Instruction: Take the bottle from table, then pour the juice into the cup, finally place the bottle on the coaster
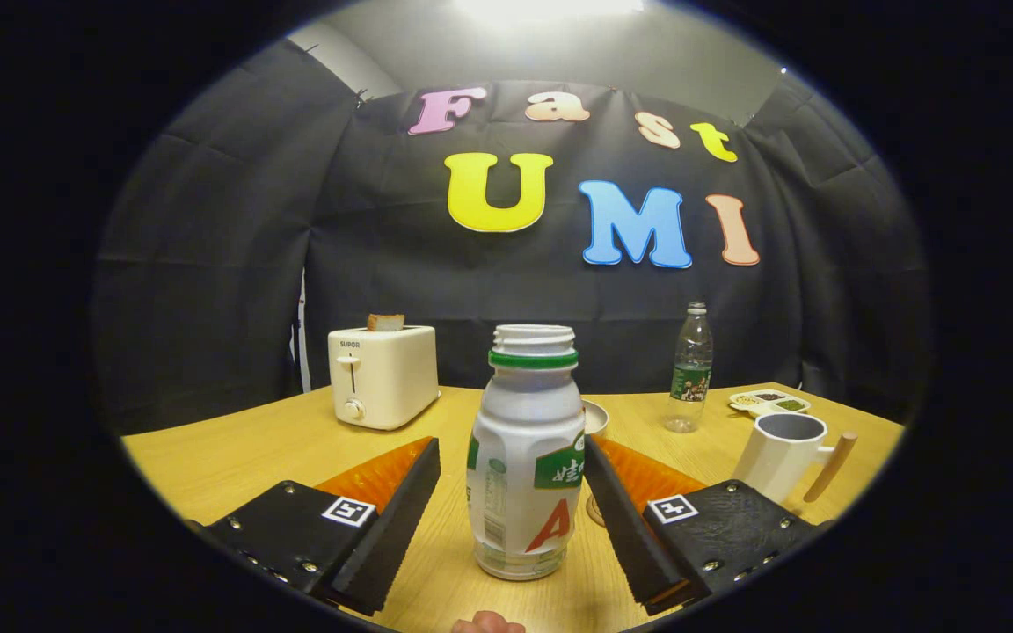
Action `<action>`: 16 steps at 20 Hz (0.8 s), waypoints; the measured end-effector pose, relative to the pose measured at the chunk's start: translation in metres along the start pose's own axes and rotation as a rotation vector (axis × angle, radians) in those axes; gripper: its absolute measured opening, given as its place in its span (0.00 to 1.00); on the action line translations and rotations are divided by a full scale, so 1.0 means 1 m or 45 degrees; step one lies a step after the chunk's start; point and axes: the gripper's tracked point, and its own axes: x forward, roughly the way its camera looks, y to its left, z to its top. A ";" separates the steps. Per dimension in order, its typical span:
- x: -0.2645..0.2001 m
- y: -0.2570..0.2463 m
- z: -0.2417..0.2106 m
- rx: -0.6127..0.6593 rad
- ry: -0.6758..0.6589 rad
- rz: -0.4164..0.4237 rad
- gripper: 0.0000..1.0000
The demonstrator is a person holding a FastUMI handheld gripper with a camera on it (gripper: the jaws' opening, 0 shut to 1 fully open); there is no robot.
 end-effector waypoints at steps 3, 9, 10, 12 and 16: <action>0.013 -0.001 -0.005 -0.033 0.005 -0.003 0.97; 0.013 0.002 -0.007 0.014 0.021 0.023 0.73; 0.010 0.000 -0.005 0.017 0.027 0.013 0.72; 0.005 -0.004 -0.004 -0.016 0.041 -0.008 0.70; -0.003 -0.014 0.011 0.015 0.061 -0.014 0.70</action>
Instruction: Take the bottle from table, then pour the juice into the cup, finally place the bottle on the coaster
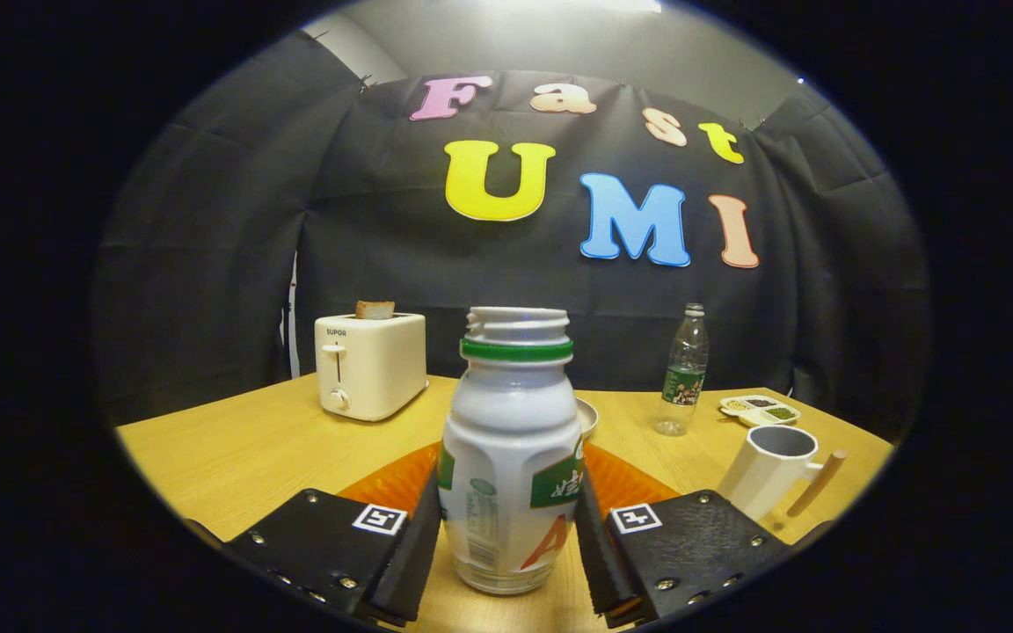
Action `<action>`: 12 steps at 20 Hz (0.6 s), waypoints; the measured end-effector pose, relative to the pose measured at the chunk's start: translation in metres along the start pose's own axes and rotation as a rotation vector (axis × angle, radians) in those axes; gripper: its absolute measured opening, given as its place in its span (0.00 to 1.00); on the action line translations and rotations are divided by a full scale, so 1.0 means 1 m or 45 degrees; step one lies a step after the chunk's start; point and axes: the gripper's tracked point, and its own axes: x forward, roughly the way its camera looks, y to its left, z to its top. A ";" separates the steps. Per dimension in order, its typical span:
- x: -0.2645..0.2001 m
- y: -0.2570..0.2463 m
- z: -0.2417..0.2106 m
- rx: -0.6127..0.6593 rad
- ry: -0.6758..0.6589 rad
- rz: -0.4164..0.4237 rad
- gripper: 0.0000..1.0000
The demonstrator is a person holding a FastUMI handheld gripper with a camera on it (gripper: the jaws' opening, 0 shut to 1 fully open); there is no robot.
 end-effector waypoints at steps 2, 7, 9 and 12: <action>-0.006 -0.010 0.014 0.071 -0.016 0.000 0.69; -0.009 -0.044 0.031 0.271 -0.035 -0.037 0.69; -0.008 -0.054 0.032 0.357 -0.028 -0.040 0.70; -0.005 -0.066 0.030 0.457 -0.024 -0.052 0.69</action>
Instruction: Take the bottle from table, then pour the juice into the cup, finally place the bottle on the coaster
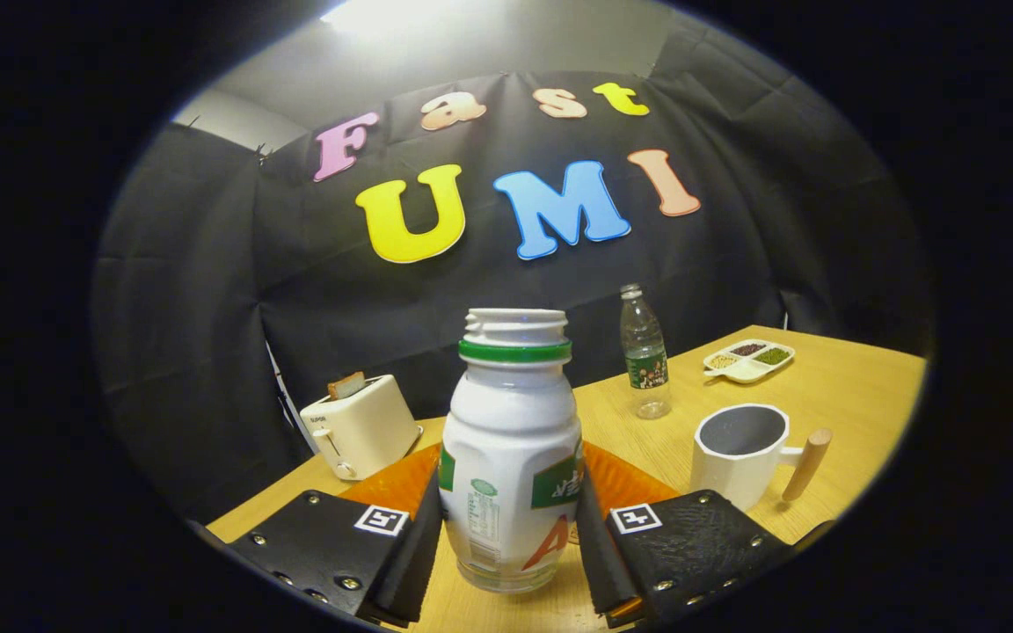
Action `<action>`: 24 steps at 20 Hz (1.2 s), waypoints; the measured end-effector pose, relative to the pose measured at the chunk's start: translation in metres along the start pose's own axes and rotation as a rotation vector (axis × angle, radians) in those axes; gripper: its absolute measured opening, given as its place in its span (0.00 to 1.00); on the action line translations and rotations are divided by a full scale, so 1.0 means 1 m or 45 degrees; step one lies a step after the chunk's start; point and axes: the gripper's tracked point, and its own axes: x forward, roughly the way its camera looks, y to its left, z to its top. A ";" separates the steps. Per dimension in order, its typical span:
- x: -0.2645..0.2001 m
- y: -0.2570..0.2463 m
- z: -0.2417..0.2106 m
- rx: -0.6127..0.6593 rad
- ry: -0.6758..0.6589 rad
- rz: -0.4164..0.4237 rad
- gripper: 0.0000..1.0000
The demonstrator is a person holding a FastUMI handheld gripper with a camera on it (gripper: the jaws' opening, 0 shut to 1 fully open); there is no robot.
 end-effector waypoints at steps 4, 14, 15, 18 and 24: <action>0.006 -0.003 -0.003 0.139 0.022 0.033 0.69; 0.025 -0.021 -0.022 0.524 0.097 0.075 0.69; 0.027 -0.022 -0.023 0.575 0.096 0.080 0.69; 0.031 -0.024 -0.028 0.704 0.130 0.095 0.69; 0.033 -0.025 -0.029 0.896 0.122 0.127 0.68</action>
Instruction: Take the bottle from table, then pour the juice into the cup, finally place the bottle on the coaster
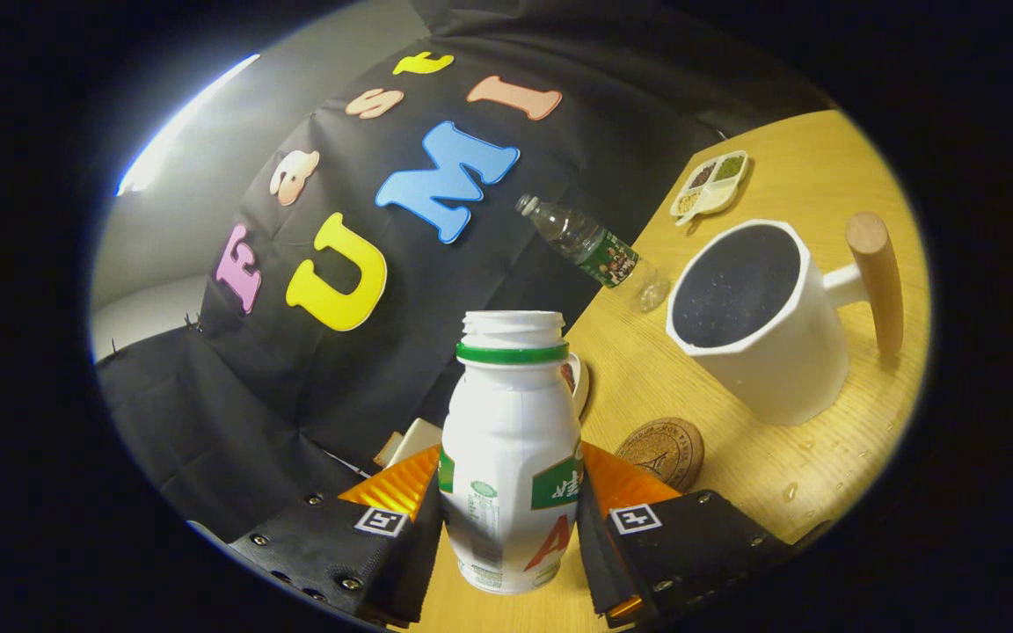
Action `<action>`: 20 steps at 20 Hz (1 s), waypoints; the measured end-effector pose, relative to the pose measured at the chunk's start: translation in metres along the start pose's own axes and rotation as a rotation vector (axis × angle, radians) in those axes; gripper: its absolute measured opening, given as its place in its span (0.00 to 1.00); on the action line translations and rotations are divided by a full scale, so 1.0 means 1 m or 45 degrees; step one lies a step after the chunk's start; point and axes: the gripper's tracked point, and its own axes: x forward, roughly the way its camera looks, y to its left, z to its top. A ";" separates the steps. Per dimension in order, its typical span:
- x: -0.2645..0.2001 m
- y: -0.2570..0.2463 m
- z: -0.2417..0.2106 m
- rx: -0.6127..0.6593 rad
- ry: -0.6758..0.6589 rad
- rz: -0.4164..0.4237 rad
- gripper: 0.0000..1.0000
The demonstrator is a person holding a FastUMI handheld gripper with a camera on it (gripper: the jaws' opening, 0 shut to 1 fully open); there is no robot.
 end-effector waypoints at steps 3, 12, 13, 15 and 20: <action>0.000 0.003 0.004 0.115 -0.026 0.031 0.69; 0.002 0.006 0.013 0.313 -0.066 0.055 0.68; 0.003 0.006 0.013 0.323 -0.067 0.053 0.68; 0.002 0.007 0.015 0.338 -0.071 0.052 0.68; 0.000 0.008 0.021 0.457 -0.098 0.067 0.68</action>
